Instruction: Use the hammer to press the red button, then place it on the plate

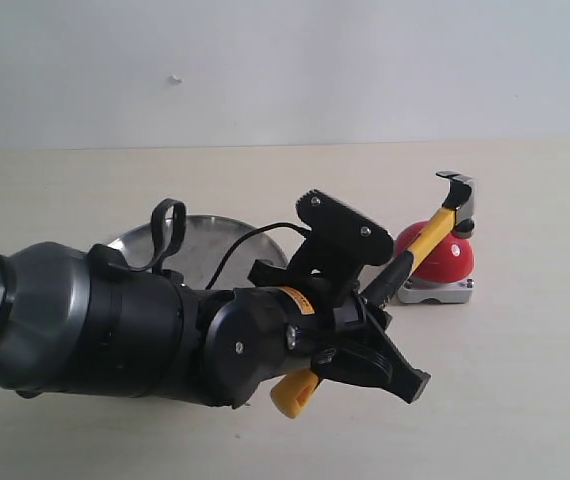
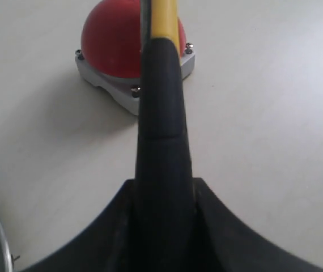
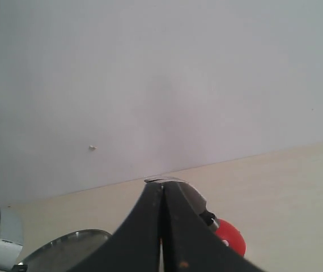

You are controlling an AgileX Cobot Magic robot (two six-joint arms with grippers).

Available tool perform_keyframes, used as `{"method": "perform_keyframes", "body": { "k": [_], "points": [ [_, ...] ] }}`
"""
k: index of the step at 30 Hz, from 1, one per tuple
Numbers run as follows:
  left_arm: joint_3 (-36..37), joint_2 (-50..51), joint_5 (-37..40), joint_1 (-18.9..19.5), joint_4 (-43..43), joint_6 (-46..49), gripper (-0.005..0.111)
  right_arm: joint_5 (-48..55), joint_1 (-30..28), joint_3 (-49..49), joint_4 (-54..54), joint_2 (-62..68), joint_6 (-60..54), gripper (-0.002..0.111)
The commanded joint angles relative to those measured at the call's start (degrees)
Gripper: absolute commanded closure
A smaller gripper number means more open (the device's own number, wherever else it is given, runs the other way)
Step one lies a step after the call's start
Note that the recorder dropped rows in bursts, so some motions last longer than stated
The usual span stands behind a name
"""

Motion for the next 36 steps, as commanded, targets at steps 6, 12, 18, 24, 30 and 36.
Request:
{"method": "perform_keyframes", "body": {
  "k": [6, 12, 18, 24, 30, 36],
  "points": [
    [-1.0, -1.0, -4.1, 0.7, 0.2, 5.0, 0.107, 0.2, -0.1, 0.3, -0.2, -0.3, 0.0, 0.108],
    [-1.0, -1.0, -4.5, 2.9, -2.2, 4.8, 0.107, 0.2, -0.1, 0.3, -0.2, -0.3, 0.0, 0.108],
    [-1.0, -1.0, -4.2, 3.0, -2.4, 5.0, 0.107, 0.2, -0.1, 0.3, -0.2, -0.3, 0.0, 0.108],
    [-2.0, -7.6, -3.6, 2.7, -2.4, 5.0, 0.107, 0.2, -0.1, 0.3, -0.2, -0.3, 0.0, 0.108],
    [-2.6, -15.2, -2.8, 2.7, -2.4, 5.0, 0.107, 0.2, -0.1, 0.3, -0.2, -0.3, 0.0, 0.108],
    [-2.6, -15.2, -3.0, 2.7, -2.4, 5.0, 0.107, 0.2, -0.1, 0.3, -0.2, -0.3, 0.0, 0.108]
  ]
}}
